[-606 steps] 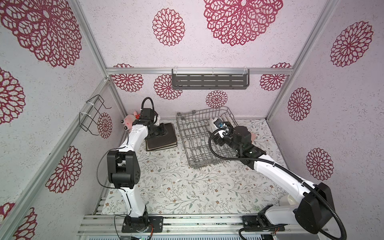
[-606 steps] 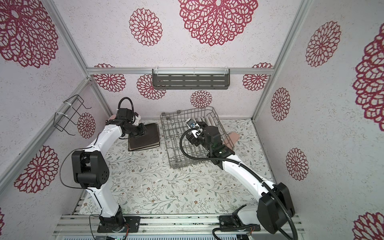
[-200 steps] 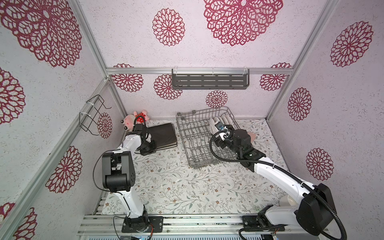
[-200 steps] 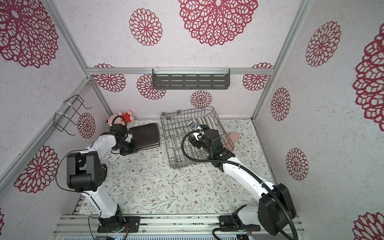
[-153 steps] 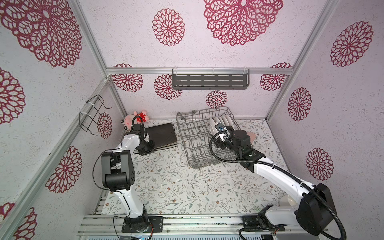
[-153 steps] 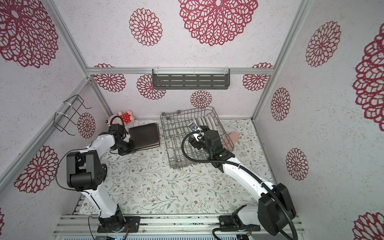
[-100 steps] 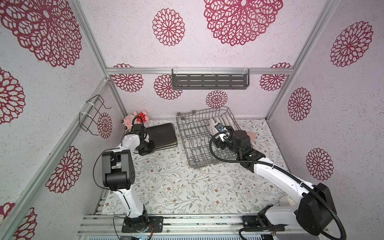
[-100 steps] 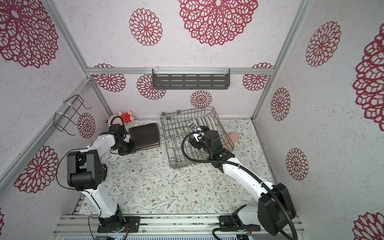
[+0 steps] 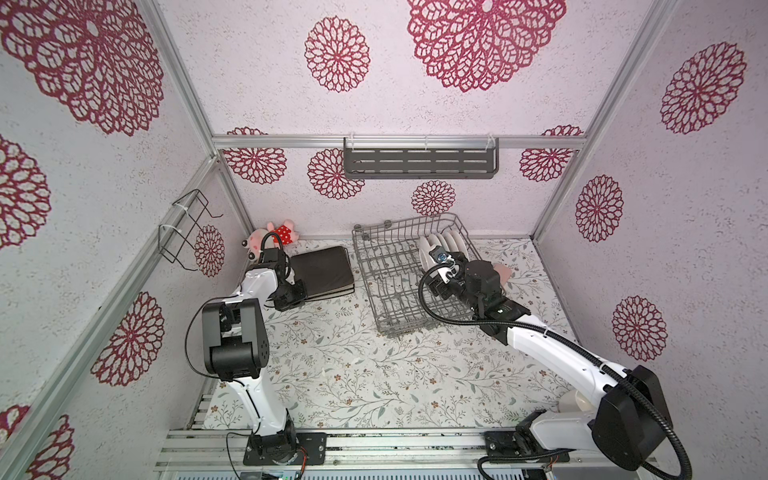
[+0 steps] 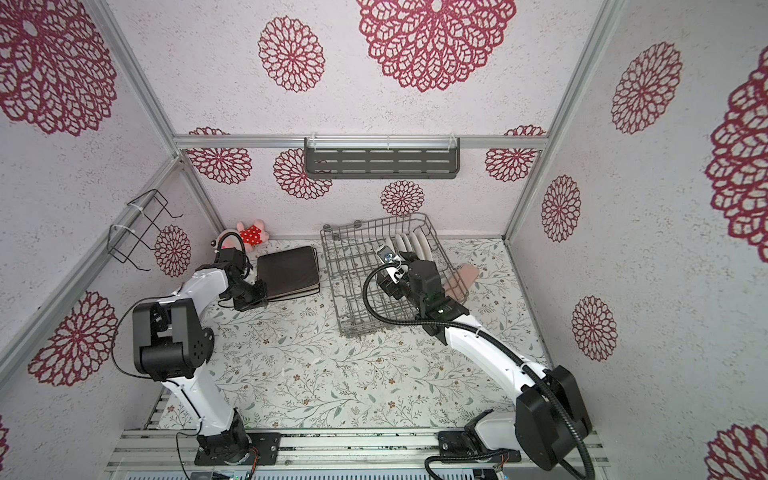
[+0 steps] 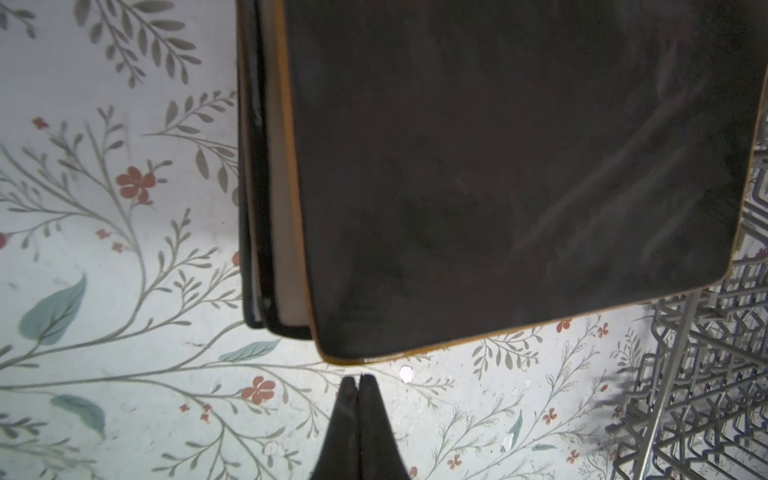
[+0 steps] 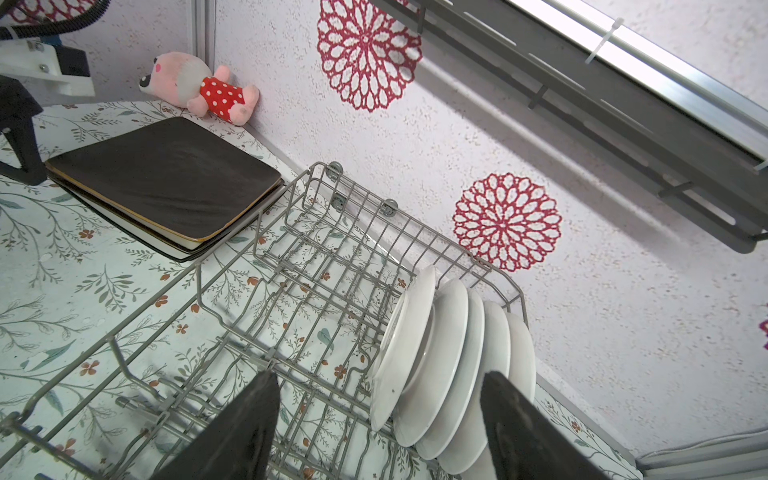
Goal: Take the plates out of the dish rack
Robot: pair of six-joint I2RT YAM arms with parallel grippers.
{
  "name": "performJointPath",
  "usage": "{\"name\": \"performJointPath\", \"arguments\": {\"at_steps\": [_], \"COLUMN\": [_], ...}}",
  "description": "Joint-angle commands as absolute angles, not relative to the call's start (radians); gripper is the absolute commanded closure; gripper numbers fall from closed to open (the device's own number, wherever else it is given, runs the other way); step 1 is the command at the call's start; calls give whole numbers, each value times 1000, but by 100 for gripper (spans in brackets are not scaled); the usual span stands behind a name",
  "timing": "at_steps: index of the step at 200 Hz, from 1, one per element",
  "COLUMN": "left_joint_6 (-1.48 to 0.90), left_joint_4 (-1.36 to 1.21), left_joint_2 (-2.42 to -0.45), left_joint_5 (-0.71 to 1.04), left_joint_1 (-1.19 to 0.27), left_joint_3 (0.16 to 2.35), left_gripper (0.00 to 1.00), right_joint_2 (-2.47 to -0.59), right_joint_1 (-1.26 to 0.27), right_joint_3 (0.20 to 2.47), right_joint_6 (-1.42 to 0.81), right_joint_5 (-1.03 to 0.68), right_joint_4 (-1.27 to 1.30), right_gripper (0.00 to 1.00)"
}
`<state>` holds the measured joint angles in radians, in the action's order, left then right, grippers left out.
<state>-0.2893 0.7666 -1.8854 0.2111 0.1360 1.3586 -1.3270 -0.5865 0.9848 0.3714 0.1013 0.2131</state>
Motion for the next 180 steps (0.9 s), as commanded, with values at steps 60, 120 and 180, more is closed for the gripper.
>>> {"name": "performJointPath", "arguments": {"at_steps": [60, 120, 180], "left_joint_6": [-294, -305, -317], "left_joint_4": [742, 729, 704], "left_joint_2": [-1899, -1904, -1899], "left_joint_5": [193, 192, 201], "left_joint_1": [163, 168, 172], "left_joint_3": [1391, 1393, 1390], "left_gripper": [100, 100, 100], "right_joint_2": [-1324, -1322, -1331], "right_joint_1": [-580, -580, -580], "right_joint_3": [985, 977, 977], "right_joint_6": [344, 345, 348], "right_joint_5": [109, 112, 110], "right_joint_4": [259, 256, 255], "right_gripper": [20, 20, 20]}}
